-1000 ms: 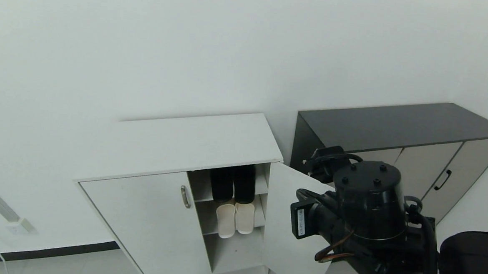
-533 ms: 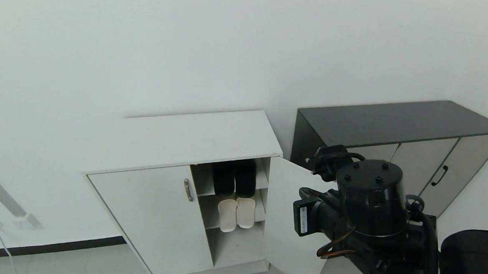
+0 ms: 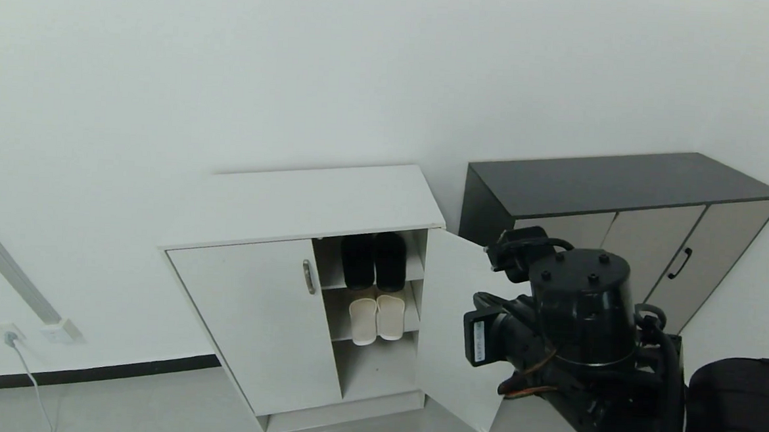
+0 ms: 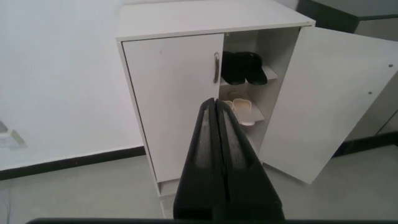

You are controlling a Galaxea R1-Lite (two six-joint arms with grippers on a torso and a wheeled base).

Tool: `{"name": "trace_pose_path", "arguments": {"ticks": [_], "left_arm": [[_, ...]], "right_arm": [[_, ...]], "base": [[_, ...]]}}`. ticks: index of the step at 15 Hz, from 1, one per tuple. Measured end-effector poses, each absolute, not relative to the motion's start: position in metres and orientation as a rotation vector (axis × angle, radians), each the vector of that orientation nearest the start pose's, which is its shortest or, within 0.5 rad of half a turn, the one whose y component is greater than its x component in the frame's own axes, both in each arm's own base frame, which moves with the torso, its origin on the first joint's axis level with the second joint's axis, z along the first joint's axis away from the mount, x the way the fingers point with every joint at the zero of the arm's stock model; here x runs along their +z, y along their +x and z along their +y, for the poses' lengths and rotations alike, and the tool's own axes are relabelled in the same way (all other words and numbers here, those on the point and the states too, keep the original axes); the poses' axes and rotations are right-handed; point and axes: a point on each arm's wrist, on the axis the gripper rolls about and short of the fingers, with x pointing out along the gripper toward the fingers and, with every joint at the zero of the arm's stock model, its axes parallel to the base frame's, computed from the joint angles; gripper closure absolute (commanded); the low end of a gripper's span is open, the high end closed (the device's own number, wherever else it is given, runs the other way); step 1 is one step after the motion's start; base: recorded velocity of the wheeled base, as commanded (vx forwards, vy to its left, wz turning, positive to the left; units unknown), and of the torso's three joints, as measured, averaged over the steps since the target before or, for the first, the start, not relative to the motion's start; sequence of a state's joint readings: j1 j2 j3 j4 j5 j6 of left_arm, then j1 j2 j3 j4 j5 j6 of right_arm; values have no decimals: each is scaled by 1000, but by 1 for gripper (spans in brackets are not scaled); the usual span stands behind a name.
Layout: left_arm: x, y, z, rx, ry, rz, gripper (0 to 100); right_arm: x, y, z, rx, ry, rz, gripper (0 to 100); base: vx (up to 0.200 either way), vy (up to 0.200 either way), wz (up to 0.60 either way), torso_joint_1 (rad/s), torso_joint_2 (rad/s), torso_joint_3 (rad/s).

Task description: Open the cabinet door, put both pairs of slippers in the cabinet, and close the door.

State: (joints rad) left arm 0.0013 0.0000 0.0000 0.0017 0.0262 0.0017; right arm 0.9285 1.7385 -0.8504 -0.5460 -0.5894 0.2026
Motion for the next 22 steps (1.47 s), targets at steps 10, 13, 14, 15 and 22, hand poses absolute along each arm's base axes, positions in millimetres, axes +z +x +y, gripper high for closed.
{"name": "trace_pose_path", "arguments": {"ticks": [10,13,14,15,22], "left_arm": [[75,-23,1,26,2,2,100],[75,-23,1,27,2,2,100],[75,-23,1,27,2,2,100],[75,-23,1,27,2,2,100],[75,-23,1,26,2,2,100]], "right_arm": [[177,286,207,135,29,225,100],[169,315,190,125,44,243,100],[165,324,185,107,49,248,100],[161,331,181,102,51,256,100],[145,363,172,77,87,272,100]], "base": [[0,0,0,0,0,0],[0,0,0,0,0,0],[0,0,0,0,0,0],[0,0,0,0,0,0],[0,0,0,0,0,0]]}}
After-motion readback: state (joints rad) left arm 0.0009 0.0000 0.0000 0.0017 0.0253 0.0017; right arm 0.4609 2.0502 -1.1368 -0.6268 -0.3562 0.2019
